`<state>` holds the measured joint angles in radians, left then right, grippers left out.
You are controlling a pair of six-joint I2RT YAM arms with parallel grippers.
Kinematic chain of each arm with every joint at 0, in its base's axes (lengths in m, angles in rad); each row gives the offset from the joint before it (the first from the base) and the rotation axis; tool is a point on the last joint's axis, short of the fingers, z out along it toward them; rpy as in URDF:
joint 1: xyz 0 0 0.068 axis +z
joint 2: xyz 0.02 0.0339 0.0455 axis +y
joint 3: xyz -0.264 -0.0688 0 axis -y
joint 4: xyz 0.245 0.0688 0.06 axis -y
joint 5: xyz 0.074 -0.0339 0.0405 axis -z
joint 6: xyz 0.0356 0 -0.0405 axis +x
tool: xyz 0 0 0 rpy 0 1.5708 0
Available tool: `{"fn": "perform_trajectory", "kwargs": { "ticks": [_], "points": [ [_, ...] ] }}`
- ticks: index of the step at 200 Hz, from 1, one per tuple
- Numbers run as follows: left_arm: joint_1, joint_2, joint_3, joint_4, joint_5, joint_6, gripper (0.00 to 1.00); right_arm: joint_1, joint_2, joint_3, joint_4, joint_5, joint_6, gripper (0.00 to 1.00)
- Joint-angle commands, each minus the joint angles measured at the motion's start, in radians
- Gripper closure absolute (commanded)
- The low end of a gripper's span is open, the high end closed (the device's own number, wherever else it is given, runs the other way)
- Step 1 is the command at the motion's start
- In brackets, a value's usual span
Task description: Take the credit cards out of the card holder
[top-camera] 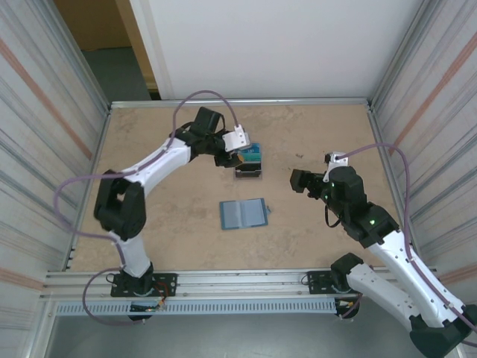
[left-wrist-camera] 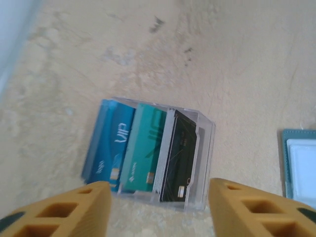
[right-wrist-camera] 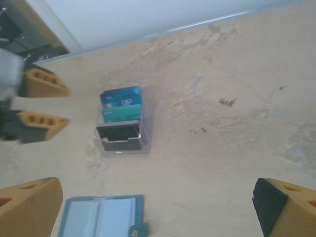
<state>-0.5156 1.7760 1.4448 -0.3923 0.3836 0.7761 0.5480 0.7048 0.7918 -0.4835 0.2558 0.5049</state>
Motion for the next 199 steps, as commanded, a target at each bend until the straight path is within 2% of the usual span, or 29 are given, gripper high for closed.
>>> {"fn": "perform_trajectory", "kwargs": {
  "ticks": [1,27,50,88,110,130,166,199],
  "points": [
    [0.004,-0.148,-0.151,0.155,-0.123,-0.132,0.28,-0.01,-0.01,-0.032,-0.005,0.116,-0.027,0.01],
    [0.029,-0.315,-0.348,0.297,-0.294,-0.288,0.02,-0.023,0.002,-0.07,0.04,0.165,-0.064,0.01],
    [0.053,-0.443,-0.504,0.368,-0.478,-0.419,0.01,-0.048,0.012,-0.126,0.106,0.195,-0.096,0.01],
    [0.117,-0.63,-0.736,0.478,-0.64,-0.581,0.01,-0.143,0.023,-0.211,0.219,0.192,-0.157,0.01],
    [0.185,-0.706,-0.839,0.518,-0.684,-0.685,0.01,-0.233,0.06,-0.243,0.286,0.117,-0.185,0.01],
    [0.235,-0.762,-0.935,0.588,-0.691,-0.724,0.01,-0.32,0.125,-0.254,0.323,0.085,-0.174,0.01],
    [0.266,-0.746,-1.045,0.755,-0.723,-0.658,0.01,-0.456,0.225,-0.294,0.448,-0.02,-0.177,0.01],
    [0.302,-0.642,-1.072,0.897,-0.69,-0.615,0.01,-0.464,0.243,-0.417,0.719,-0.001,-0.282,0.01]
  ]
}}
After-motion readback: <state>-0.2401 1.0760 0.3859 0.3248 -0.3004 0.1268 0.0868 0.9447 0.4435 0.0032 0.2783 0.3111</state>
